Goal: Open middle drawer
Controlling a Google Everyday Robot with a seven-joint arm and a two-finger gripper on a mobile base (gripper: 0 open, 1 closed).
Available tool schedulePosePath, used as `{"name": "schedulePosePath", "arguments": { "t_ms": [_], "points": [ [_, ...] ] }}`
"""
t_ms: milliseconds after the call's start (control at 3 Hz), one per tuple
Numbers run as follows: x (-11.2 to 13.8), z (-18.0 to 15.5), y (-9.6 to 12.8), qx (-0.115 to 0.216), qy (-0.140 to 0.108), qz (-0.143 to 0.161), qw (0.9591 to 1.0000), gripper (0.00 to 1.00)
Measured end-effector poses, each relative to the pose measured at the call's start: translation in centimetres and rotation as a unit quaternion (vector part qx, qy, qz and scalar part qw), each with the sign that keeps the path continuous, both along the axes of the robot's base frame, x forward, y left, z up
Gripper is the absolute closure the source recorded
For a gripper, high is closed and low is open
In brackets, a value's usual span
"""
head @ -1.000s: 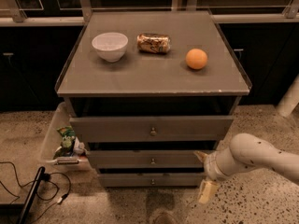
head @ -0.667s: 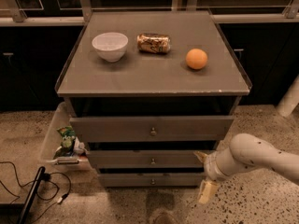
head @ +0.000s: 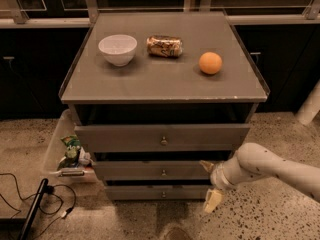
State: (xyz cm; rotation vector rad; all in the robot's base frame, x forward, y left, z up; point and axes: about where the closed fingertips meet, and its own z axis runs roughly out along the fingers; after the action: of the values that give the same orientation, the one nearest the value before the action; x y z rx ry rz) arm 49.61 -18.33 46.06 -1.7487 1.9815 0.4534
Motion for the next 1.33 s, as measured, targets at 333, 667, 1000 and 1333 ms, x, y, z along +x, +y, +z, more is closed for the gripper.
{"name": "schedulePosePath", "arguments": {
  "t_ms": [333,667,1000,1333],
  "points": [
    [2.3,-1.9,1.0,0.014,-0.034,0.016,0.9992,0.0],
    [4.3,-3.5,1.8,0.021,-0.062,0.031,0.9974,0.0],
    [6.4,-4.5,1.6,0.022,-0.085,0.036,0.9954,0.0],
    [8.1,-5.2,0.9,0.02,-0.1,0.036,0.9941,0.0]
  ]
}}
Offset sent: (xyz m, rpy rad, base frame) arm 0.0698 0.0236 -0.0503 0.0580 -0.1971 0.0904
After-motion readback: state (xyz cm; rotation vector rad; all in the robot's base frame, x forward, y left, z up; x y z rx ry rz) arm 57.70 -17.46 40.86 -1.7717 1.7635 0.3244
